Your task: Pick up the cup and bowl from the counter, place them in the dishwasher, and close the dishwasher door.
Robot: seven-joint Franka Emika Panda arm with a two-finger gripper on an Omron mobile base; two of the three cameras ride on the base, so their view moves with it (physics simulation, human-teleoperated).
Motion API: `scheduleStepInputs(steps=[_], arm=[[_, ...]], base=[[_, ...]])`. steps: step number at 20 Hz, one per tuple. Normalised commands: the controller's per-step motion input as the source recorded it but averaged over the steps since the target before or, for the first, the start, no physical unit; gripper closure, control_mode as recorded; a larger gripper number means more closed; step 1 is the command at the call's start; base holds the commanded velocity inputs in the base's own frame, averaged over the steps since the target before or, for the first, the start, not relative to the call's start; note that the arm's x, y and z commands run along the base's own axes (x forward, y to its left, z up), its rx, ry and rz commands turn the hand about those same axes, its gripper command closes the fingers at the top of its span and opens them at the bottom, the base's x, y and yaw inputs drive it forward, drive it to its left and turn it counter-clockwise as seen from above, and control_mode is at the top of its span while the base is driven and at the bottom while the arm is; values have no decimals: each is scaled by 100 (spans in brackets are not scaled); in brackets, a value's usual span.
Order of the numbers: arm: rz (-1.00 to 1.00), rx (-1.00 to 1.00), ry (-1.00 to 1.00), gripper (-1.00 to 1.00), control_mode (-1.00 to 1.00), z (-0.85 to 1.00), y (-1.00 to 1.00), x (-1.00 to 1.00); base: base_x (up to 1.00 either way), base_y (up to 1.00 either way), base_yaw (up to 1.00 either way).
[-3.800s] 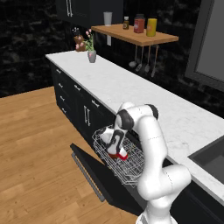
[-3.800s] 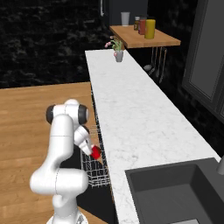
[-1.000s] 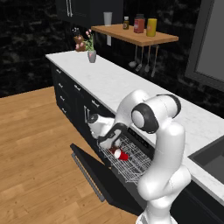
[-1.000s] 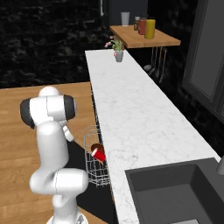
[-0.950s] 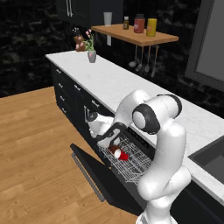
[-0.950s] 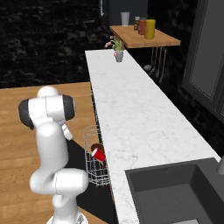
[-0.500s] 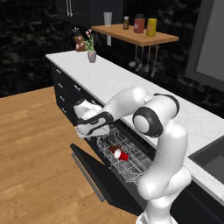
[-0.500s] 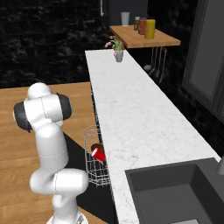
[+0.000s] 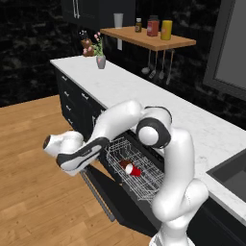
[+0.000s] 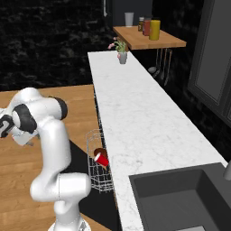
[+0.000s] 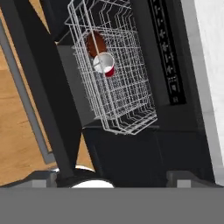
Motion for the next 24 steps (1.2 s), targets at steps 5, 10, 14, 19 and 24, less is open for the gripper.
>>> scheduleStepInputs(steps=[5,10,14,19,24], arm=[[16,-36,-3,-100,-100,-48,28,-35],[6,-31,-5,-100,-100,-66,1,-4],[0,-30,-8,-100,-100,-71,0,0],[0,-30,-15,-100,-100,-64,1,0],[0,-28,-17,-100,-100,-57,0,0]], base=[[0,0,0],[0,0,0],[0,0,0],[0,0,0],[0,0,0]])
